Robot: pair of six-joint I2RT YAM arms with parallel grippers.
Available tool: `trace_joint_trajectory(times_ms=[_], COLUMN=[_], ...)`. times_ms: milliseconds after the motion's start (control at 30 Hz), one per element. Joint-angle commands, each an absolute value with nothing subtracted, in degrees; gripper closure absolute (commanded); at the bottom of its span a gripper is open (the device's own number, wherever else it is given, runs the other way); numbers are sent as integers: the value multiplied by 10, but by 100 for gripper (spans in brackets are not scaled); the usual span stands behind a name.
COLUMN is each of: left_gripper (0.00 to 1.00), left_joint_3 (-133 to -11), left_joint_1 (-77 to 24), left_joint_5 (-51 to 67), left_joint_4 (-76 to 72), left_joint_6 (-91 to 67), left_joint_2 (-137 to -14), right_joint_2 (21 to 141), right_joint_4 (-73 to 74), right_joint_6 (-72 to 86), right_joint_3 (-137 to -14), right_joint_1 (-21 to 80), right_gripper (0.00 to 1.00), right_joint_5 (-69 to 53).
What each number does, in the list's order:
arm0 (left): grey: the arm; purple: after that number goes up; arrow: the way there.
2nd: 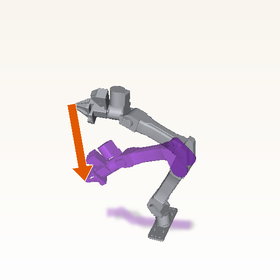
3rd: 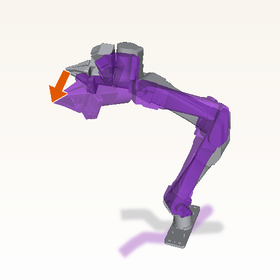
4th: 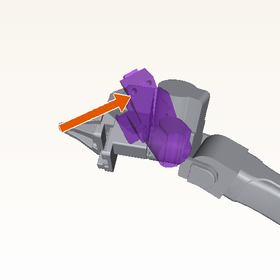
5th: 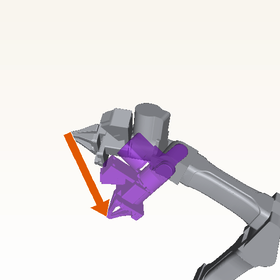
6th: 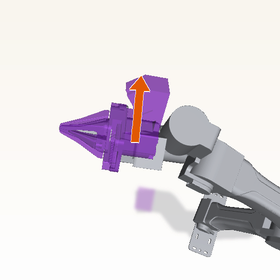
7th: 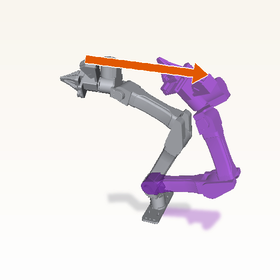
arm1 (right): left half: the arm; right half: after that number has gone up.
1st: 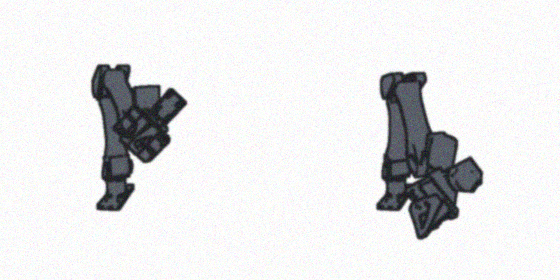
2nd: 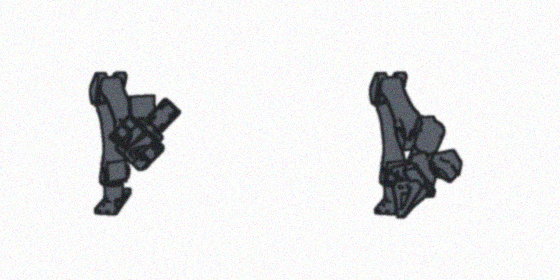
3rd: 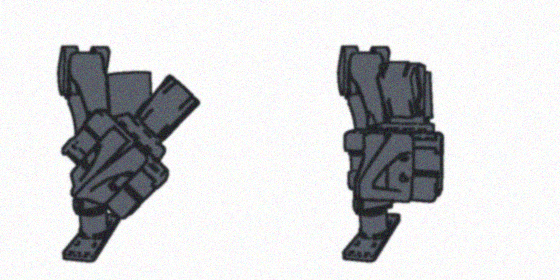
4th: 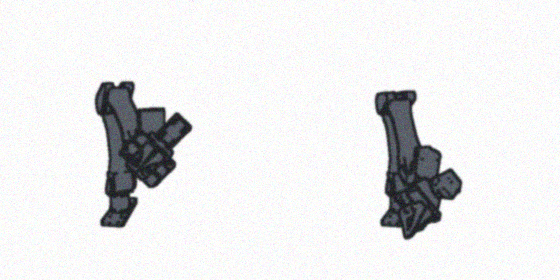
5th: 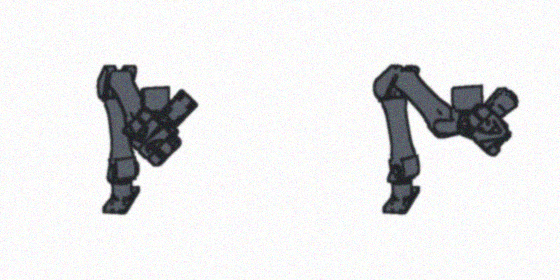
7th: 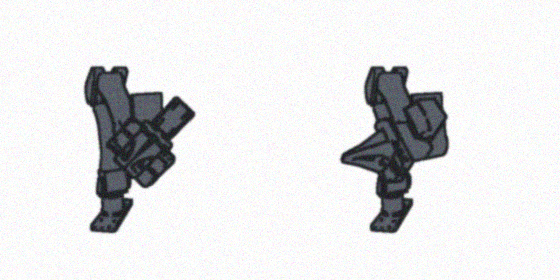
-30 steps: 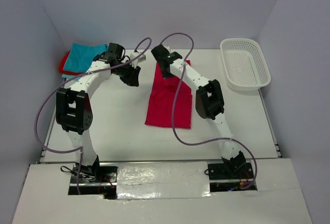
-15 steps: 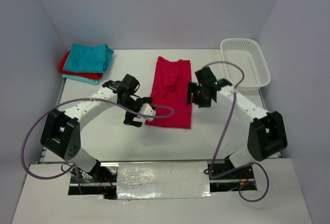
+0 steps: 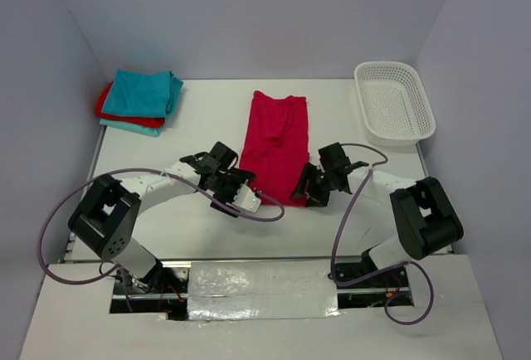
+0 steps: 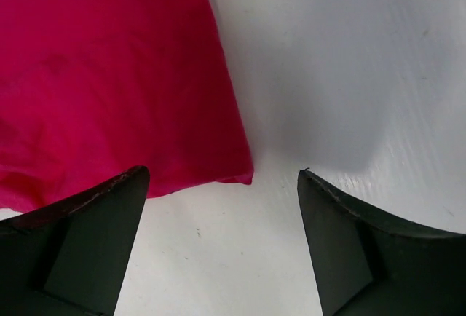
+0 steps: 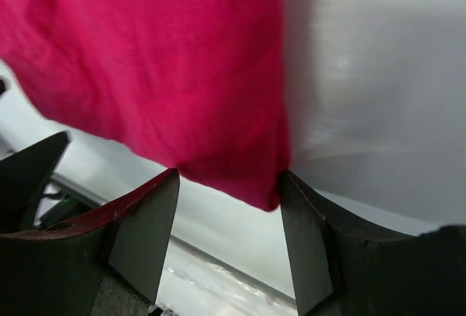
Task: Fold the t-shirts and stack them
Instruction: Grab one side of the 2/3 rectangular tshirt with both arms, then fold the long partially folded tshirt into a neat square
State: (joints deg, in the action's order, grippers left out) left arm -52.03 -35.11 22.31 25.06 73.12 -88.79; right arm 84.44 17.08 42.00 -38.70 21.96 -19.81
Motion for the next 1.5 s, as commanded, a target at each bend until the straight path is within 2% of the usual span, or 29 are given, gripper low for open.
trace_joint_trajectory(times_ms=[0,33,67,133,167,233,267,300,333,400,433,467,667,967,1133,1333,1467], left_gripper=[8,11,21,34,47,57,78,92,100,100,100,100,100,100,100,100,100], left_joint_3=[-508,-511,-515,-525,-532,-535,-535,-532,-529,-532,-533,-535,-562,-573,-663,-756,-822], left_joint_1=[-356,-356,-356,-358,-359,-362,-363,-365,-367,-367,-367,-367,-366,-420,-451,-448,-394], left_joint_5=[210,211,214,221,221,229,231,229,222,216,211,210,242,255,315,314,322], left_joint_4=[192,198,203,209,210,216,216,214,211,218,223,241,360,606,721,721,702], left_joint_6=[719,719,718,701,695,684,681,677,666,647,639,633,579,527,479,360,345], left_joint_2=[-903,-909,-917,-924,-928,-931,-933,-934,-935,-938,-939,-935,-897,-735,-675,-693,-740], right_joint_2=[866,869,872,875,873,869,866,863,861,856,854,846,779,542,424,466,579], right_joint_4=[99,96,94,88,89,101,105,111,114,126,130,136,234,467,589,659,633], right_joint_6=[446,449,451,454,454,451,448,447,443,433,428,423,362,332,332,287,248], right_joint_3=[-355,-354,-353,-351,-351,-352,-352,-352,-350,-349,-349,-349,-363,-353,-402,-552,-607], right_joint_1=[219,219,220,218,218,219,219,219,218,211,210,209,214,256,266,265,244], right_gripper=[36,37,39,41,42,42,45,50,66,82,97,100,100,100,100,100,100], right_joint_5=[-214,-218,-221,-228,-229,-224,-223,-223,-223,-223,-228,-228,-231,-254,-289,-277,-300])
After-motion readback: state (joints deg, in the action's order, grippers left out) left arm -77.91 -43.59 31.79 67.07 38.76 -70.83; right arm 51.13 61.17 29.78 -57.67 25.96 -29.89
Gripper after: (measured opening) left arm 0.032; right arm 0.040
